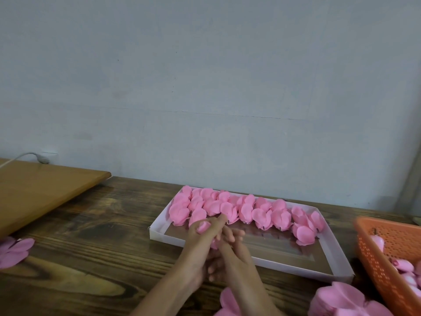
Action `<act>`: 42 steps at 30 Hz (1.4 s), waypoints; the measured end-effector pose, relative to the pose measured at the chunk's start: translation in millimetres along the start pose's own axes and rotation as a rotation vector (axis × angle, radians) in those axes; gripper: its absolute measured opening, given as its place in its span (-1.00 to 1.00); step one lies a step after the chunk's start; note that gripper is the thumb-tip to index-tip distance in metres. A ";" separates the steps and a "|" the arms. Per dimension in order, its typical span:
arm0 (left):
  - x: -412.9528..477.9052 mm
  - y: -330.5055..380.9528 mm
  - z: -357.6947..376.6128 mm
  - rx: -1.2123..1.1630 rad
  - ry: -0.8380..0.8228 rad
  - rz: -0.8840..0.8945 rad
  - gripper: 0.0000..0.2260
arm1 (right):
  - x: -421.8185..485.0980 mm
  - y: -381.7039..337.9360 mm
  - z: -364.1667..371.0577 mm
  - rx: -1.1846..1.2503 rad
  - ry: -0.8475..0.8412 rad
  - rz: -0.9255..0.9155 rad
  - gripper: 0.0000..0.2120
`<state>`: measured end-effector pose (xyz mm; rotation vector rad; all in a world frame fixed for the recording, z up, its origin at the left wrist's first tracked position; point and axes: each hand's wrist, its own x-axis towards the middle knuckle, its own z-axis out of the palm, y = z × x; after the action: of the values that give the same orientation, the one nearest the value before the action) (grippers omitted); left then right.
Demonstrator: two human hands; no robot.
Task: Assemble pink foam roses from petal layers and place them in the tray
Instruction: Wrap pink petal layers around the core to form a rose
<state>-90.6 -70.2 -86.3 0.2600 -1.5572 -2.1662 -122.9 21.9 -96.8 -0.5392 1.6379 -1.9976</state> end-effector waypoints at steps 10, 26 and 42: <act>18.6 -7.5 -17.9 0.278 0.302 0.313 -0.59 | -7.9 -15.5 -27.2 -0.989 0.021 -0.858 -0.63; 22.1 -20.2 -20.1 0.618 0.274 0.413 -0.44 | -6.8 -16.0 -29.7 -1.114 -0.034 -0.921 -0.62; 22.2 -11.4 -20.2 -0.203 0.284 0.021 -0.66 | 1.5 1.5 -26.2 -0.641 0.002 -0.540 -0.67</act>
<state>-104.8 -94.8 -101.4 0.4596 -1.1710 -2.1426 -139.3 41.3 -103.4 -1.3277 2.3198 -1.7518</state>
